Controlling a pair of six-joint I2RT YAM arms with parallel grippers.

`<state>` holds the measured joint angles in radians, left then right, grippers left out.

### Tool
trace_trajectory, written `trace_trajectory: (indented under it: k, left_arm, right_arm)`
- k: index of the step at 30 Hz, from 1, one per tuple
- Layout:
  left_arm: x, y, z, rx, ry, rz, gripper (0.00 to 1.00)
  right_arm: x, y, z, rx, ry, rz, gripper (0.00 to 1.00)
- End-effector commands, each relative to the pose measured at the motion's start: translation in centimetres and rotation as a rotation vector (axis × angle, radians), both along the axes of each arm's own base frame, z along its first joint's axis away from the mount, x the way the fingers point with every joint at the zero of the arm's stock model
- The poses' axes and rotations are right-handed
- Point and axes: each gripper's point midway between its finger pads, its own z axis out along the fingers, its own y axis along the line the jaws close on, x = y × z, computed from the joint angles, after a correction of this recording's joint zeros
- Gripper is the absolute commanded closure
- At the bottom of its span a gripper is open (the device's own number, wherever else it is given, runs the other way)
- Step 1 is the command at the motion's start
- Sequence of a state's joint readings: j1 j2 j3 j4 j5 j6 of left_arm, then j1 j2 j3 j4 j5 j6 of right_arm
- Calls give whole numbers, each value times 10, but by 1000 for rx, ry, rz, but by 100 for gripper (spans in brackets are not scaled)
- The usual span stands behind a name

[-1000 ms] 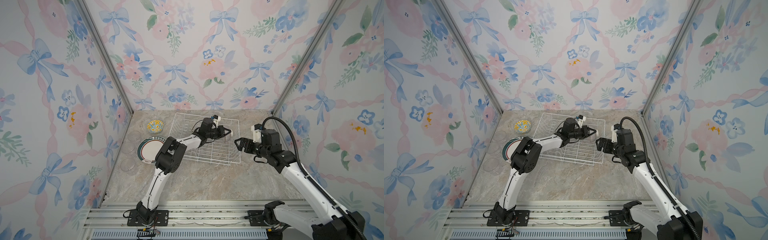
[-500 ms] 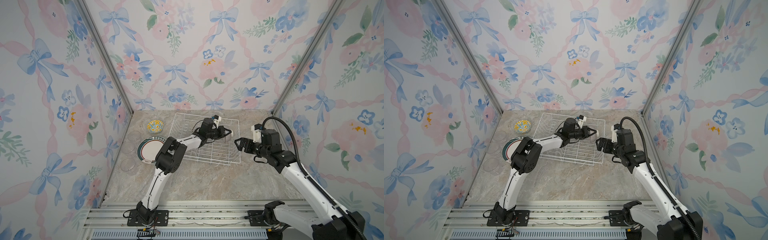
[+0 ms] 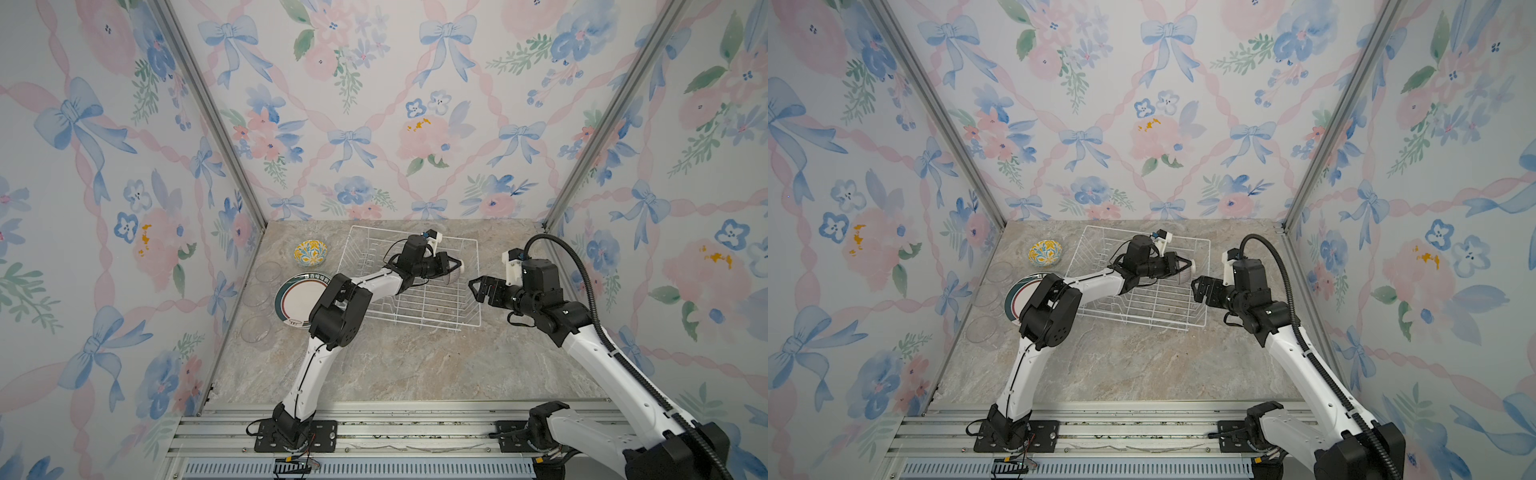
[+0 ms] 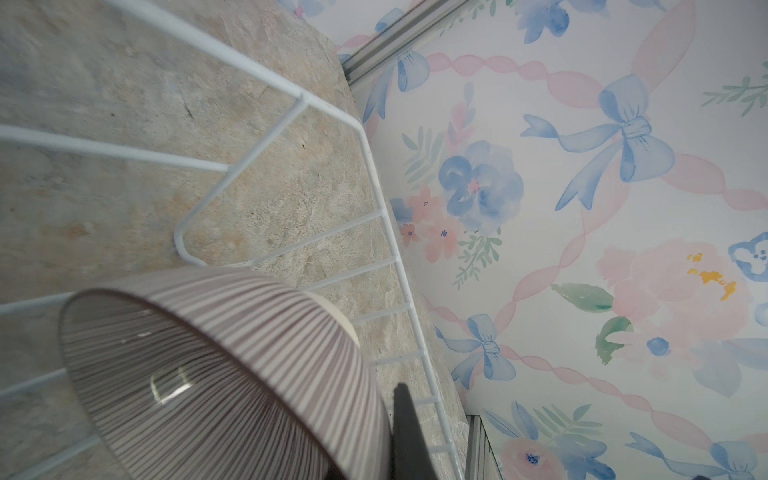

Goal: Unload the mixed dishes from the dish rack
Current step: 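Close the left gripper on the purple-striped bowl rim and tilt it up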

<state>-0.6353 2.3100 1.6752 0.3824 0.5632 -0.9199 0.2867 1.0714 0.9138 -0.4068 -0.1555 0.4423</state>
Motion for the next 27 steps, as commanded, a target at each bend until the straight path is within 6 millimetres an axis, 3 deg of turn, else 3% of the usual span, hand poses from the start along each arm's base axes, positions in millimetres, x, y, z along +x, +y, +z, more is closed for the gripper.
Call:
trace_trajectory:
  k: [1, 10, 27]
  left_arm:
    - [1, 7, 5, 69, -22, 27, 100]
    - [1, 13, 6, 174, -64, 56, 100]
    - [3, 33, 34, 300, -179, 120, 100]
  right_arm:
    - [-1, -1, -2, 16, 5, -3, 3]
    - [1, 0, -2, 22, 7, 0, 3]
    - [2, 1, -3, 20, 9, 2, 3]
